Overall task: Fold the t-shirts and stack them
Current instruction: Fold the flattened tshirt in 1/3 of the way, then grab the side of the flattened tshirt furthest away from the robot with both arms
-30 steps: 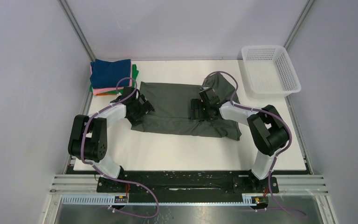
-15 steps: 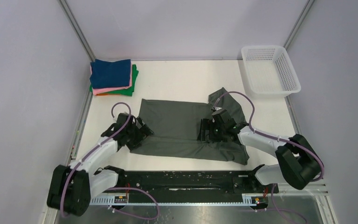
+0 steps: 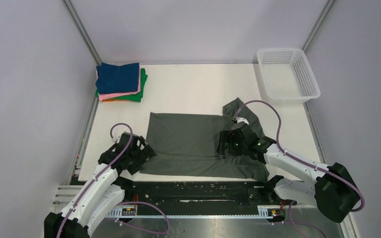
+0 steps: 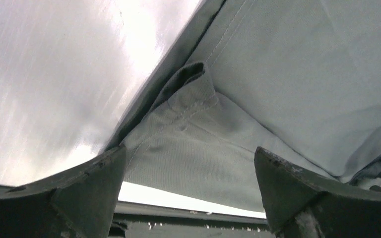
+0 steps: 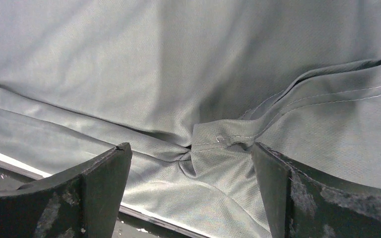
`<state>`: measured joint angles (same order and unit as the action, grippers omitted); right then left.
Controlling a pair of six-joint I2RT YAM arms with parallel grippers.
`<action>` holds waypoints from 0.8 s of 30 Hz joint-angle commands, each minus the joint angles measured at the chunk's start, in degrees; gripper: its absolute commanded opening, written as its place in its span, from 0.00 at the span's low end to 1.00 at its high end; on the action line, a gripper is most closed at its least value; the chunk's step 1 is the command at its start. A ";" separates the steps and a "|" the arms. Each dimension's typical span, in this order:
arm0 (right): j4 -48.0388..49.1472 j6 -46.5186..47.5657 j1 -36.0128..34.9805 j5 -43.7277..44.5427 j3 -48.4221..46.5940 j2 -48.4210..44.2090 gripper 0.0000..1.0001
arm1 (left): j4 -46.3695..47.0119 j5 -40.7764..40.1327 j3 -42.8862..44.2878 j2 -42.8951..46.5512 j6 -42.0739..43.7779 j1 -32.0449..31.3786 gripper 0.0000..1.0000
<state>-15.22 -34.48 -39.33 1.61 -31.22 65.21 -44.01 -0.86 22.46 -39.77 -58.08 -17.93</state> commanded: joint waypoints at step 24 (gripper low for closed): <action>3.11 1.40 10.18 16.00 -11.65 3.53 0.99 | 7.45 -13.00 51.60 -61.87 14.11 7.05 0.72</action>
<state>-14.50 -33.98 -30.87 15.73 -39.81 66.35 -37.17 -12.53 66.28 -93.34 -46.48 -11.90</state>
